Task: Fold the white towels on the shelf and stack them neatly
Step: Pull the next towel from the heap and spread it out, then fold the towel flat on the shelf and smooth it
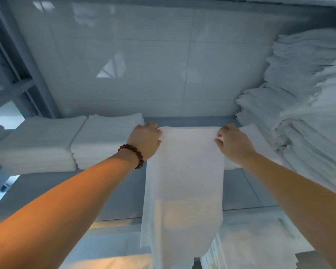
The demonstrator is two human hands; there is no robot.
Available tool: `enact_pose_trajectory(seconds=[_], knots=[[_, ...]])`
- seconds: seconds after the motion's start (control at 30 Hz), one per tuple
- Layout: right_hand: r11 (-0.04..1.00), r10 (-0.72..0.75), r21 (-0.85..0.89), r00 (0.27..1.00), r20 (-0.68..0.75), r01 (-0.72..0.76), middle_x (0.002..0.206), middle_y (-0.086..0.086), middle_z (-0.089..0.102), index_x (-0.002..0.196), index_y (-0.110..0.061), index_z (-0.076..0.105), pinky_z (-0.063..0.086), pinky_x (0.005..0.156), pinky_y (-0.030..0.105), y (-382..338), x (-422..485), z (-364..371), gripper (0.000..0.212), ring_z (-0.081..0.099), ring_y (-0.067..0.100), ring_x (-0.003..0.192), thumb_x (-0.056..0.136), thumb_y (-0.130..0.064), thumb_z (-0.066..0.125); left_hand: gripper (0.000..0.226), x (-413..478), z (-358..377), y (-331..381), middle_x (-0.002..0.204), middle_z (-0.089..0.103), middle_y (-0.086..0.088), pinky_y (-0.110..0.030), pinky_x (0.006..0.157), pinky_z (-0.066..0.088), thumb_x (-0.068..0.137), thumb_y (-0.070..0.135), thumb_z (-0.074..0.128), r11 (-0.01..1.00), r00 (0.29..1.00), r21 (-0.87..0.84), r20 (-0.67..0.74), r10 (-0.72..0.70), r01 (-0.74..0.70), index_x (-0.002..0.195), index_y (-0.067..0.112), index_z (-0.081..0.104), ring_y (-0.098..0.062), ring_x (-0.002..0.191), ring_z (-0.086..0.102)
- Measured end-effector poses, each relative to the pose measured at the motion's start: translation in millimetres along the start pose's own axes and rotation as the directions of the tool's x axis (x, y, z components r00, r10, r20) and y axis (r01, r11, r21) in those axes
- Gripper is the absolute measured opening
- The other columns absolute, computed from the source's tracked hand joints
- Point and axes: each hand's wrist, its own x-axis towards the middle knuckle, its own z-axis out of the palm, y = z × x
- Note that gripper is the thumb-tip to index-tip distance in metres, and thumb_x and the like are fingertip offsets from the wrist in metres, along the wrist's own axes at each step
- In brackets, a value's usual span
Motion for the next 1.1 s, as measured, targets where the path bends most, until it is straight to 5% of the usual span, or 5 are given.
enact_pose_trajectory(seconds=[0.3, 0.63, 0.77, 0.87, 1.1], knots=[[0.950, -0.031, -0.300, 0.984, 0.177, 0.083, 0.147, 0.016, 0.028, 0.133, -0.002, 0.039, 0.032, 0.108, 0.040, 23.4, 98.4, 155.1, 0.065, 0.038, 0.031, 0.128, 0.090, -0.049, 0.051, 0.084, 79.4, 158.8, 17.3, 0.136, 0.038, -0.014, -0.046, 0.100, 0.031, 0.078, 0.075, 0.038, 0.976, 0.974, 0.179, 0.169, -0.152, 0.121, 0.126, 0.006, 0.045, -0.031, 0.121, 0.038], [0.883, -0.076, -0.443, 0.979, 0.189, 0.154, 0.153, 0.019, 0.014, 0.142, -0.002, 0.026, 0.006, 0.117, 0.050, 34.9, 164.8, 244.1, 0.053, 0.013, 0.036, 0.141, 0.101, -0.035, 0.030, 0.080, 134.0, 240.9, 5.3, 0.150, 0.019, -0.015, -0.047, 0.110, 0.023, 0.088, 0.063, 0.037, 0.952, 0.941, 0.169, 0.183, -0.284, 0.255, 0.140, 0.003, 0.028, -0.033, 0.136, 0.021], [0.917, -0.082, -0.365, 0.973, 0.218, 0.159, 0.158, 0.014, -0.001, 0.143, -0.005, 0.028, -0.001, 0.118, 0.050, 33.5, 162.7, 247.6, 0.047, -0.006, 0.033, 0.145, 0.101, -0.027, 0.026, 0.060, 133.1, 234.7, 19.7, 0.155, 0.007, -0.017, -0.053, 0.114, 0.008, 0.095, 0.046, 0.040, 0.958, 0.938, 0.164, 0.221, -0.267, 0.235, 0.139, 0.006, 0.035, -0.033, 0.143, 0.006], [0.964, -0.148, -0.174, 0.949, 0.279, 0.201, 0.159, 0.010, 0.004, 0.145, -0.011, 0.027, 0.001, 0.119, 0.045, 23.8, 139.5, 244.8, 0.052, -0.003, 0.027, 0.146, 0.100, -0.036, 0.025, 0.054, 117.2, 223.4, 51.6, 0.155, 0.009, -0.016, -0.050, 0.116, 0.006, 0.095, 0.044, 0.038, 0.966, 0.934, -0.087, 0.290, -0.208, 0.242, 0.137, 0.010, 0.039, -0.032, 0.143, 0.006], [0.989, -0.130, -0.007, 0.896, 0.424, 0.146, 0.159, 0.007, -0.005, 0.150, -0.014, 0.002, -0.004, 0.118, 0.041, 9.6, 52.5, 234.8, 0.057, -0.009, 0.024, 0.146, 0.101, -0.039, 0.017, 0.065, 43.5, 201.3, 108.8, 0.157, -0.003, -0.016, -0.048, 0.117, 0.003, 0.098, 0.046, 0.024, 0.941, 0.873, -0.202, 0.463, -0.153, 0.272, 0.149, 0.011, 0.007, -0.032, 0.144, -0.003]])
